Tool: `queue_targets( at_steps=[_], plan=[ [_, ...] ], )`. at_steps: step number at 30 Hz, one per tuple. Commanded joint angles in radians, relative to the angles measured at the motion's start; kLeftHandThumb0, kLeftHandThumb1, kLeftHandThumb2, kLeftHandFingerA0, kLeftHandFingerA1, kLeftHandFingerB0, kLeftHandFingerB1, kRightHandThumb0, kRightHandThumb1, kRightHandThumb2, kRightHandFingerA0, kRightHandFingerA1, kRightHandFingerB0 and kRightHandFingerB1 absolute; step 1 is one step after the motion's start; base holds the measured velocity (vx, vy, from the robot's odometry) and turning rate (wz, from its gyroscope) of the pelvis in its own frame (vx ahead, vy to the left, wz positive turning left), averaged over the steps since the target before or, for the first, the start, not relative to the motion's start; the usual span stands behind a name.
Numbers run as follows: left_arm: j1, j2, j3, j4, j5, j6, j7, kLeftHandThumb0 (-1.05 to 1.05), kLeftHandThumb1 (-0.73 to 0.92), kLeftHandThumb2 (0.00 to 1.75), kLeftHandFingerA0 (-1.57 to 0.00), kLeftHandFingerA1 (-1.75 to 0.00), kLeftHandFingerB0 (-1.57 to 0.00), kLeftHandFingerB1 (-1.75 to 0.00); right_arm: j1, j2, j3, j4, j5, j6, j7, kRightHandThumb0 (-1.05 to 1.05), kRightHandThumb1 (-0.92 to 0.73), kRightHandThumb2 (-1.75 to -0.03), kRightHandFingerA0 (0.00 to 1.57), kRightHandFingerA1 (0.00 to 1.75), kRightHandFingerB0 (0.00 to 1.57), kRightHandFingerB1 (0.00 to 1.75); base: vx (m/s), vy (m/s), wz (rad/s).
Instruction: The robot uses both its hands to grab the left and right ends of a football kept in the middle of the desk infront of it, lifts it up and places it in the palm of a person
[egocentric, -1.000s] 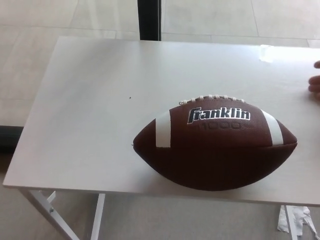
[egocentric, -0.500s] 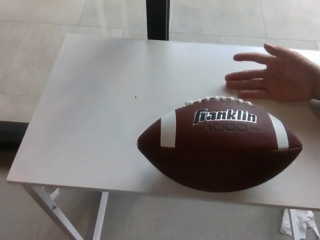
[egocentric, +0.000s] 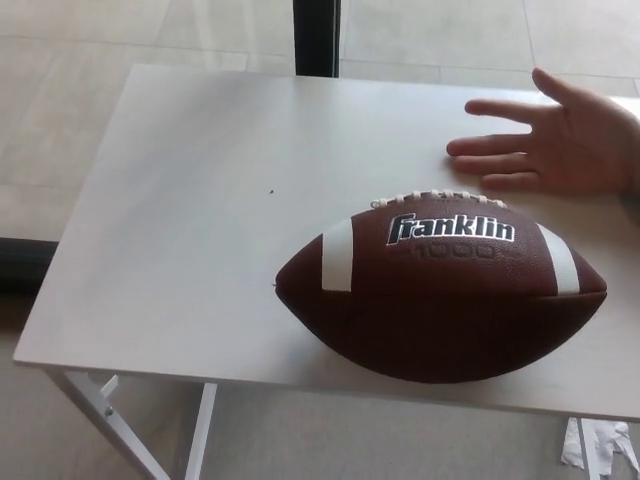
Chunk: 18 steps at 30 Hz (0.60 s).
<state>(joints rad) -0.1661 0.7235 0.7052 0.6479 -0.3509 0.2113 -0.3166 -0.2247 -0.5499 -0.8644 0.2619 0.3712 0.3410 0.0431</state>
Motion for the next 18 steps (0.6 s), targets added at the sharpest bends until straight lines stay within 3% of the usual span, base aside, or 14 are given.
queue_targets(
  at_steps=[1,3,4,6,7,8,9,10,11,14,15,16,17,18],
  plan=[
    [-0.078,-0.071,-0.022,-0.253,-0.100,0.125,0.043,-0.96,0.69,0.61,-0.55,-0.50,-0.37,-0.39,-0.031,0.073,0.092,-0.174,0.028,-0.007,-0.019,-0.99,-0.72,-1.15,0.50,0.83,0.32,0.71,0.00,0.000,0.00],
    [-0.085,-0.114,-0.050,-0.339,-0.109,0.145,0.055,-0.95,0.71,0.62,-0.50,-0.50,-0.32,-0.38,-0.014,0.096,0.151,-0.197,-0.007,-0.026,-0.010,-1.01,-0.69,-1.12,0.51,0.84,0.36,0.74,0.00,0.000,0.00],
    [-0.087,-0.147,-0.072,-0.410,-0.118,0.168,0.072,-0.91,0.56,0.98,-0.36,-0.58,-0.22,-0.48,-0.010,0.122,0.177,-0.237,-0.002,0.005,-0.023,-1.01,-0.66,-1.12,0.45,0.77,0.34,0.71,0.00,0.000,0.00],
    [-0.082,-0.205,-0.129,-0.529,-0.128,0.207,0.085,-0.88,0.64,1.01,-0.23,-0.55,-0.09,-0.44,-0.003,0.164,0.237,-0.278,-0.005,0.021,-0.024,-1.02,-0.64,-1.12,0.37,0.67,0.25,0.62,0.00,0.000,0.00],
    [-0.081,-0.229,-0.157,-0.563,-0.126,0.206,0.082,-0.39,0.44,1.08,-0.06,-0.52,0.00,-0.50,-0.001,0.185,0.261,-0.295,-0.012,0.033,-0.037,-1.05,-0.87,-0.67,0.36,0.56,0.23,0.49,0.00,0.000,0.00],
    [-0.082,-0.253,-0.185,-0.595,-0.116,0.216,0.100,-0.83,0.91,0.67,-0.24,-0.47,-0.09,-0.32,0.000,0.206,0.285,-0.303,-0.019,0.041,-0.047,-0.99,-0.92,-0.69,0.27,0.39,0.16,0.26,0.00,0.000,0.00],
    [-0.085,-0.292,-0.226,-0.638,-0.102,0.230,0.127,-0.82,0.92,0.69,-0.24,-0.50,-0.08,-0.30,0.005,0.235,0.324,-0.315,-0.031,0.052,-0.058,-0.94,-0.92,-0.73,0.24,0.39,0.12,0.25,0.00,0.000,0.00],
    [-0.087,-0.320,-0.255,-0.661,-0.093,0.239,0.140,-0.37,0.50,1.12,-0.05,-0.52,0.00,-0.51,0.011,0.258,0.357,-0.330,-0.043,0.064,-0.067,-0.37,-0.45,-1.09,0.03,0.49,0.00,0.48,0.00,0.000,0.00],
    [-0.087,-0.342,-0.280,-0.675,-0.086,0.245,0.143,-0.83,0.92,0.71,-0.22,-0.51,-0.08,-0.30,0.017,0.273,0.392,-0.341,-0.058,0.078,-0.074,-0.88,-0.92,-0.79,0.21,0.39,0.09,0.25,0.00,0.000,0.00],
    [-0.083,-0.362,-0.293,-0.691,-0.078,0.255,0.145,-0.83,0.92,0.71,-0.22,-0.51,-0.08,-0.30,0.024,0.272,0.417,-0.347,-0.072,0.085,-0.075,-0.88,-0.92,-0.79,0.21,0.39,0.09,0.25,0.00,0.000,0.00],
    [-0.065,-0.400,-0.354,-0.713,-0.056,0.273,0.151,-0.85,0.73,1.09,-0.17,-0.55,-0.05,-0.37,0.025,0.310,0.451,-0.311,-0.098,0.052,-0.087,-0.35,-0.51,-1.12,0.03,0.49,0.00,0.48,0.00,0.000,0.00],
    [-0.055,-0.418,-0.376,-0.721,-0.047,0.277,0.151,-0.88,0.75,1.16,-0.23,-0.59,0.00,-0.33,0.026,0.312,0.458,-0.283,-0.105,0.036,-0.084,-0.85,-0.77,-1.10,0.16,0.48,0.06,0.36,0.00,0.000,0.00],
    [-0.045,-0.439,-0.401,-0.721,-0.042,0.275,0.148,-0.88,0.76,1.15,-0.18,-0.57,-0.04,-0.32,0.020,0.310,0.465,-0.220,-0.115,0.012,-0.075,-0.85,-0.91,-0.76,0.24,0.40,0.10,0.24,0.00,0.000,0.00],
    [-0.041,-0.450,-0.405,-0.724,-0.045,0.278,0.150,-0.88,0.76,1.15,-0.18,-0.57,-0.04,-0.32,0.012,0.306,0.468,-0.190,-0.118,0.008,-0.074,-0.85,-0.91,-0.76,0.24,0.40,0.10,0.24,0.00,0.000,0.00]
  ],
)
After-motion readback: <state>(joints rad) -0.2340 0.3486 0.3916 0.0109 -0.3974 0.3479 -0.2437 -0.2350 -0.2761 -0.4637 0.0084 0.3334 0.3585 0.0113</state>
